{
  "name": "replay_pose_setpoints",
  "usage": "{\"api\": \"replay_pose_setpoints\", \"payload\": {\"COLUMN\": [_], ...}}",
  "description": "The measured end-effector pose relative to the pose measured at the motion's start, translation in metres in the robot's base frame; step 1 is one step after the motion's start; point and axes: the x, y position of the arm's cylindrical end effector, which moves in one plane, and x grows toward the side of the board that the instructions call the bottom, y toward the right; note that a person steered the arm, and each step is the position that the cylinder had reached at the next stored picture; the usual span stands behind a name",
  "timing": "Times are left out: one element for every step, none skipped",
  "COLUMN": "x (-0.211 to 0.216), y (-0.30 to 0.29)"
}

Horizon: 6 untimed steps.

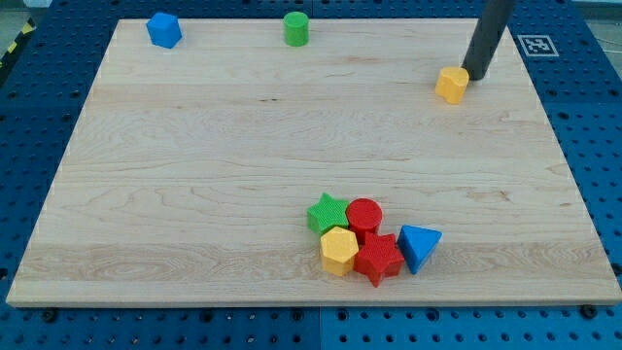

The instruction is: Push the yellow heart towards the blue triangle

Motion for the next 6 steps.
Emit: {"api": "replay_pose_setpoints", "payload": {"x": [-0.017,0.016,0.029,0.043,0.037,0.065], "y": [-0.009,-0.015,-0.022,-0.055,-0.086,-0.076]}}
